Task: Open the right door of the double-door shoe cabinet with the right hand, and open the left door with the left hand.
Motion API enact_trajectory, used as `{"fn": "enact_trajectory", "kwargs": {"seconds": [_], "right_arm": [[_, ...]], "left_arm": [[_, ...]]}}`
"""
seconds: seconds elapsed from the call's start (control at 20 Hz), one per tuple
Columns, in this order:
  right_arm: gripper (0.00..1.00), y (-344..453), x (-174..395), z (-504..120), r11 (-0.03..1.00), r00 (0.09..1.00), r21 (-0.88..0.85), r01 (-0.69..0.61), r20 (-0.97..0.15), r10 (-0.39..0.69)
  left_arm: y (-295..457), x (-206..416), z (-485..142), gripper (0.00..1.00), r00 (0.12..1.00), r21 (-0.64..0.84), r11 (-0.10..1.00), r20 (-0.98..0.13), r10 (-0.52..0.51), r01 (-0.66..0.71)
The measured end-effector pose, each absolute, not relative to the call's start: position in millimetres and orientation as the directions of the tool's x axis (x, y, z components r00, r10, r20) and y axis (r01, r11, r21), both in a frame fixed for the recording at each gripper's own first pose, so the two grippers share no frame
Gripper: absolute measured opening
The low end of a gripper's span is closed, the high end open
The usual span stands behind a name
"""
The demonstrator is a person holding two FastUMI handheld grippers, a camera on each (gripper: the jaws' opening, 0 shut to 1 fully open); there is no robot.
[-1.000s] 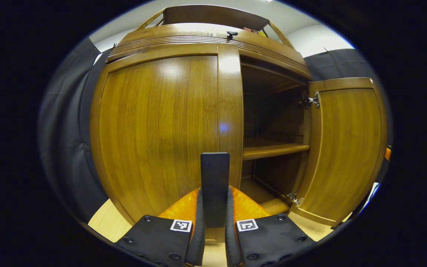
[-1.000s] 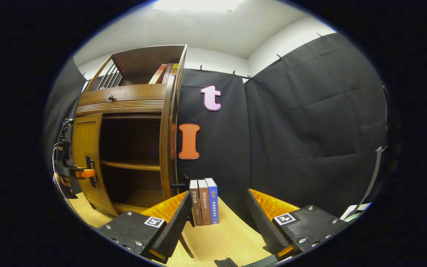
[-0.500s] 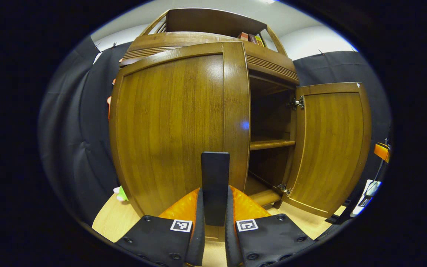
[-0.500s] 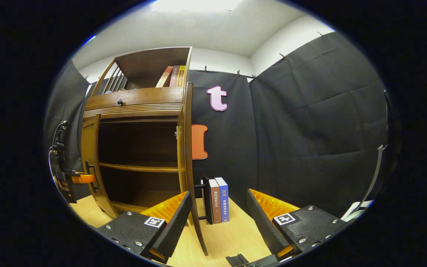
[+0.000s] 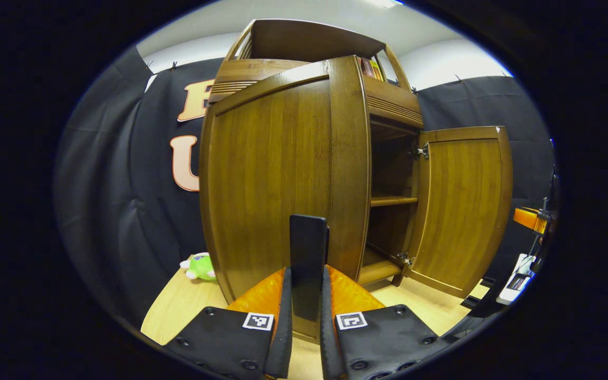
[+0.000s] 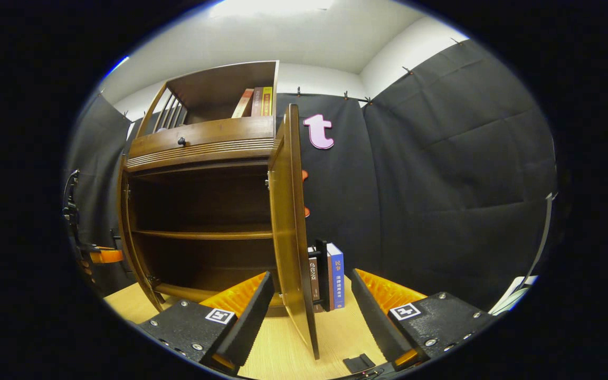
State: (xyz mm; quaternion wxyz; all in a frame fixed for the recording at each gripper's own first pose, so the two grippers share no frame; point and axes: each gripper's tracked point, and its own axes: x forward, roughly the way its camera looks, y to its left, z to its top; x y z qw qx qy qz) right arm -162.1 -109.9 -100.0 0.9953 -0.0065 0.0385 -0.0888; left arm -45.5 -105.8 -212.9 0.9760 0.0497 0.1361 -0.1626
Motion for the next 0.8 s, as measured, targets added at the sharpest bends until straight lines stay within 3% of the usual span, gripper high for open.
{"fn": "enact_trajectory", "kwargs": {"seconds": [0.35, 0.8], "right_arm": [[0.92, -73, -156, -99, 0.994, 0.992, -0.016, 0.109, -0.069, -0.11], [0.92, -34, -142, -101, 0.999, 0.996, -0.018, 0.05, -0.078, -0.051]], "left_arm": [[-61, -68, -200, 0.22, 0.933, 0.092, 0.955, -0.257, -0.252, 0.284], [-11, -69, -200, 0.2, 0.951, 0.077, 0.974, -0.248, -0.187, 0.212]]}}
